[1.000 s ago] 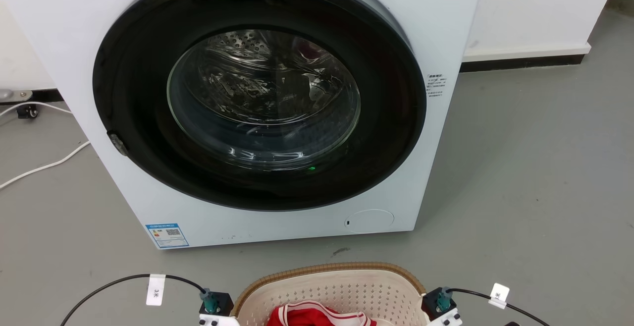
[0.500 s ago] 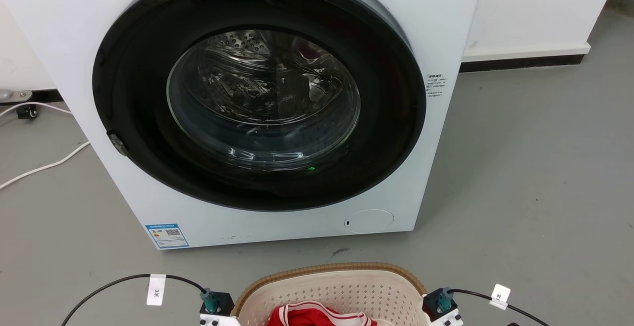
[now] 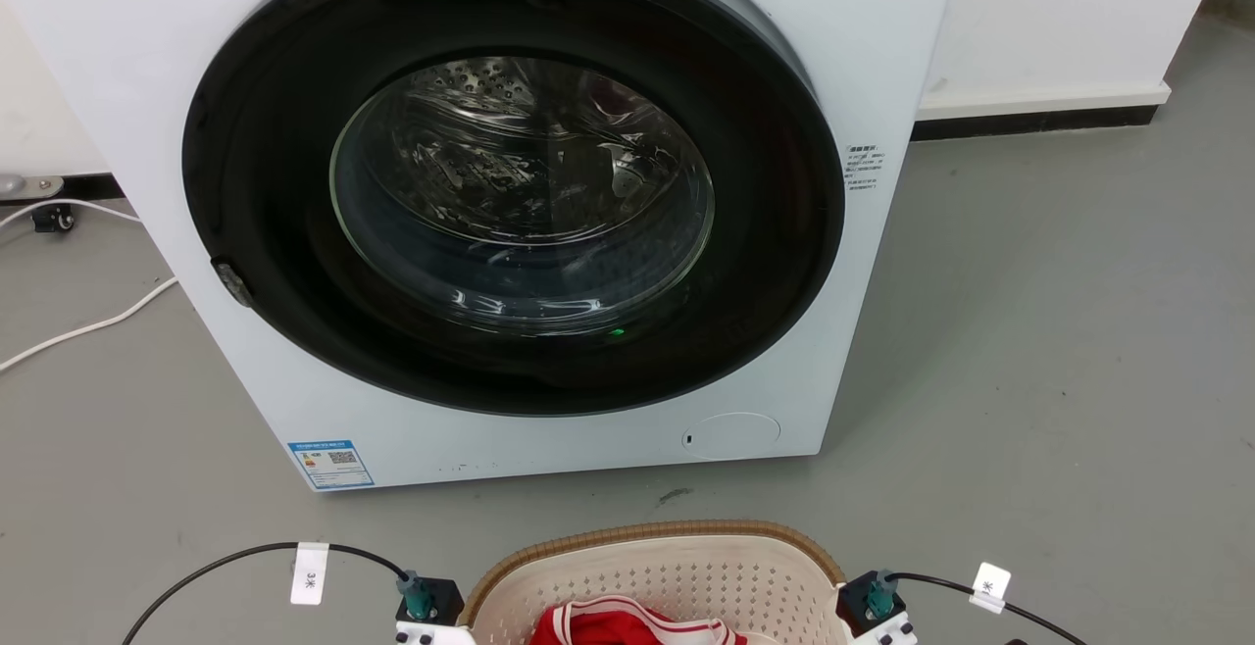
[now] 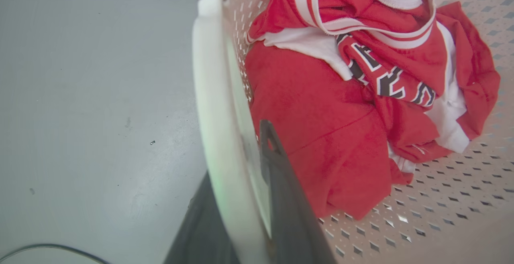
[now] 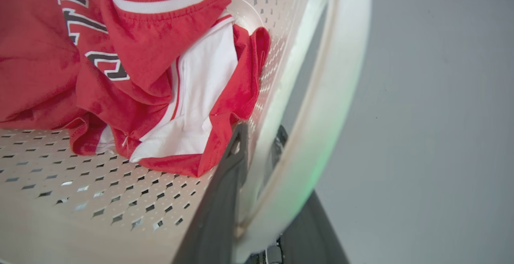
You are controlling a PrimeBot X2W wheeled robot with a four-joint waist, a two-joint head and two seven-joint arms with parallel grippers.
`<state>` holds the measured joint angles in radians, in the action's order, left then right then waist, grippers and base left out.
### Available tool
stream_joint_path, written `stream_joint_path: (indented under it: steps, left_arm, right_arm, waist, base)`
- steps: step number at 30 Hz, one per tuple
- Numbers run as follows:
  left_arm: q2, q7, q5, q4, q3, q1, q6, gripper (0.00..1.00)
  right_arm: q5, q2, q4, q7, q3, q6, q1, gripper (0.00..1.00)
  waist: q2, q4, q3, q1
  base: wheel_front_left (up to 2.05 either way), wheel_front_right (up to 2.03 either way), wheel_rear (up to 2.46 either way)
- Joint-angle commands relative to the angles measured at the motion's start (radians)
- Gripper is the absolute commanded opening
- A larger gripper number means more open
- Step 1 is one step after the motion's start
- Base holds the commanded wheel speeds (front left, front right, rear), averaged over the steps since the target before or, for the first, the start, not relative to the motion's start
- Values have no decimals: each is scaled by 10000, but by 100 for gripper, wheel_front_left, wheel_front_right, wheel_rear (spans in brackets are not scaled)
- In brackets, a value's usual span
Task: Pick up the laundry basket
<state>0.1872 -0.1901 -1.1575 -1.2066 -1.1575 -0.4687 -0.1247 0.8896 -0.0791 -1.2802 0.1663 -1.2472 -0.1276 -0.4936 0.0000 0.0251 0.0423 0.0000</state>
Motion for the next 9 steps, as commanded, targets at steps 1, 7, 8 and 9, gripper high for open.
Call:
stream_joint_path:
  steps: [1,7,8,9]
  left_arm:
    - [-39,123,-12,60,-54,-249,-99,0]
    - [-27,152,-101,43,-140,-264,-99,0]
    - [-25,146,-122,40,-155,-267,-99,0]
    - [-22,145,-131,37,-170,-273,-99,0]
  right_arm:
    - [-13,47,2,-23,-121,-57,-89,0]
    - [10,53,-4,-29,-154,-57,-90,0]
    - [18,56,-5,-26,-162,-57,-87,0]
    - [31,57,-7,-23,-170,-57,-87,0]
  waist:
    - [0,-4,-1,0]
    - [0,-13,3,0]
    - [0,-14,5,0]
    - [0,-15,7,0]
  base:
    - [0,0,0]
    - [0,0,0]
    - [0,0,0]
    - [0,0,0]
